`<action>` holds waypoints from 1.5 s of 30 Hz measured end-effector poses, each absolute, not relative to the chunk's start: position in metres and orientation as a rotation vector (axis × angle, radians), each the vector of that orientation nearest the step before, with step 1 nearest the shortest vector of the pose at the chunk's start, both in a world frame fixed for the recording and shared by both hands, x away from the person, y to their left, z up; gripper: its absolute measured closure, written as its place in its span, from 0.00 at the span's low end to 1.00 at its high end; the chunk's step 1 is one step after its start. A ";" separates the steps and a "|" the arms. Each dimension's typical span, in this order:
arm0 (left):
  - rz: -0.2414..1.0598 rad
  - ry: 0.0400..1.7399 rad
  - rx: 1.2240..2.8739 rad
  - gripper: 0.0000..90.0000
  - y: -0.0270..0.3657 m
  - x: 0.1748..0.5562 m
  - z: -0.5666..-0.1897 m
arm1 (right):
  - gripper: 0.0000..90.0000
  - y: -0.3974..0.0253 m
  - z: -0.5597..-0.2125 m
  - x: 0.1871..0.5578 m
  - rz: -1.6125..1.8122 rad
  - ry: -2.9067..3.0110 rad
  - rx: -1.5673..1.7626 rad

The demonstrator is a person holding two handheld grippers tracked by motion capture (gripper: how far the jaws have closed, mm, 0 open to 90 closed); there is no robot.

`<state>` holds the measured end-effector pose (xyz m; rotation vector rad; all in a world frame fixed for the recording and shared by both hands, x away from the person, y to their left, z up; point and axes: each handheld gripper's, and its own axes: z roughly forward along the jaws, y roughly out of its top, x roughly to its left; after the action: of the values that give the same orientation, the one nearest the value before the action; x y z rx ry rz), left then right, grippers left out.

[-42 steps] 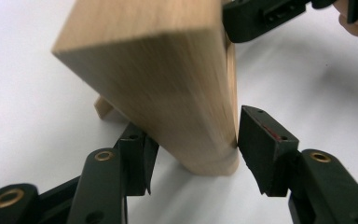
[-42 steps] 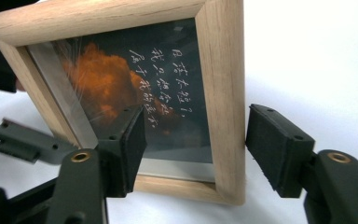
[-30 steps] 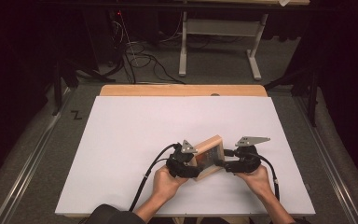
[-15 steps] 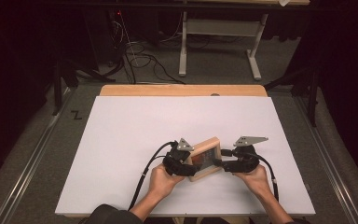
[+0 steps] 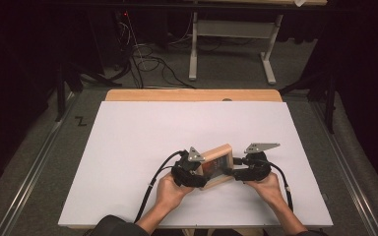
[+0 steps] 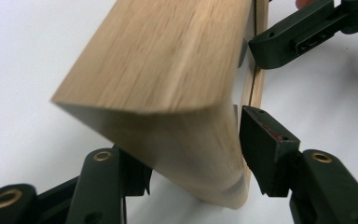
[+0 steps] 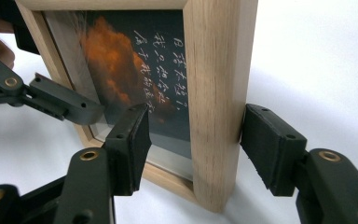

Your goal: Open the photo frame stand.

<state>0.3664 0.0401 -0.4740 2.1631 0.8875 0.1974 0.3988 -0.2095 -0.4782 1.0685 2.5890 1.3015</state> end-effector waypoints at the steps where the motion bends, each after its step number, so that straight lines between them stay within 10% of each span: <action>1: 0.197 0.888 2.158 0.53 0.042 0.366 -0.474 | 0.48 -0.210 -0.478 0.398 1.298 2.593 1.061; 45: 0.231 0.882 2.109 0.50 0.060 0.367 -0.467 | 0.55 -0.205 -0.479 0.375 1.241 2.584 0.985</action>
<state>0.3671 0.0604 -0.4671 2.1088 0.8823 0.2315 0.3747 -0.2055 -0.4790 0.9847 2.5835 1.2412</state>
